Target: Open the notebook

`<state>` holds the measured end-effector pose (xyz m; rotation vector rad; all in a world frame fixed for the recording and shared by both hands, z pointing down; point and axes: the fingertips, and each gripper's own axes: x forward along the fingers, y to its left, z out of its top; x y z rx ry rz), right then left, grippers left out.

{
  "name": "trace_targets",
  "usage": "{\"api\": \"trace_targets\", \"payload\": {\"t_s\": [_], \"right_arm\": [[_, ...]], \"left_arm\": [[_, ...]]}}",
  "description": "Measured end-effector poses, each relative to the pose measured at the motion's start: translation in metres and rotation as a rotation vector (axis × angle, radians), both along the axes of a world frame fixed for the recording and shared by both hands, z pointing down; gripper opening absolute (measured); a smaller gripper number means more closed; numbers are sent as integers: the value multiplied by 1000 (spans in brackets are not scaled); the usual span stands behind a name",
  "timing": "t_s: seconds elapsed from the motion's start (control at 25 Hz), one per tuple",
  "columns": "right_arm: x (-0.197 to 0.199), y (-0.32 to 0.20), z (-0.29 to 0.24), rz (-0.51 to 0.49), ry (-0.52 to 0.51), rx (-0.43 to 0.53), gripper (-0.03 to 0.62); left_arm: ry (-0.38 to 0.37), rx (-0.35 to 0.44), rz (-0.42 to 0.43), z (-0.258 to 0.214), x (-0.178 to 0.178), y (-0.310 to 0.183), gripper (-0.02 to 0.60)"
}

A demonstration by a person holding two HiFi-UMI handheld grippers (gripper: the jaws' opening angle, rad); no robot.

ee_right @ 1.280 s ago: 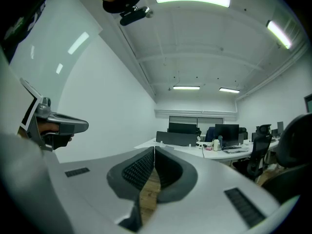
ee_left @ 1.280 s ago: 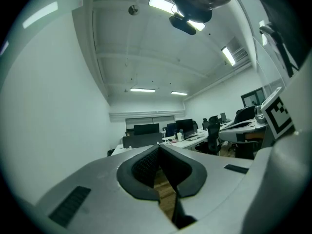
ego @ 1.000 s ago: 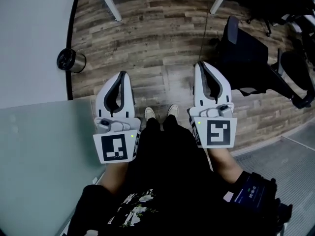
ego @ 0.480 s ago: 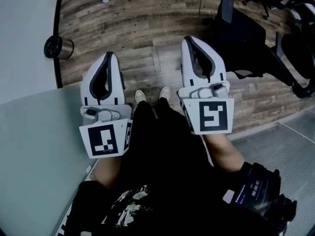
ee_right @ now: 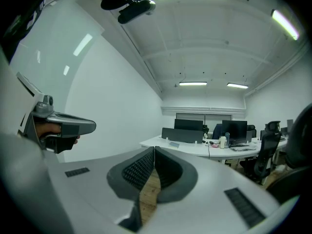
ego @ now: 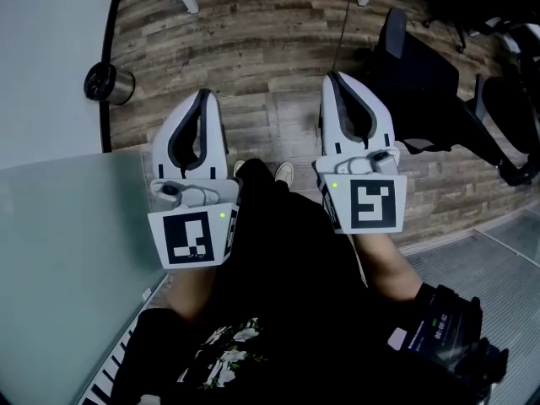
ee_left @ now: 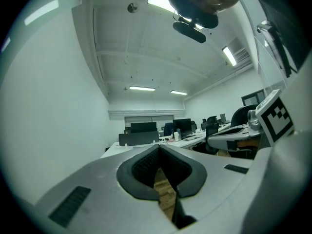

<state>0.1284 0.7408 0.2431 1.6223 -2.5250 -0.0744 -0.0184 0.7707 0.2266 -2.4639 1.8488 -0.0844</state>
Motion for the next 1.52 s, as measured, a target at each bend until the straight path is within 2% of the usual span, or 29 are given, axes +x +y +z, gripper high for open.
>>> {"api": "trace_targets", "payload": {"t_s": [0.16,0.36,0.8,1.52], "right_arm": [[1,-1,5,-1,6,-8,64],[3,-23,11,4,11,-27,64],[4,-71,21,36,20,-63,64],[-35,-171,13,26,-3,-46,64]], "left_arm": [[20,-22,-21,5,-4,1,9],[18,-32,-33,9,-8,-19,9],[8,-34,-5,14,-9,-73,9],[-38,-35,-2,10,-34,-183,9]]}}
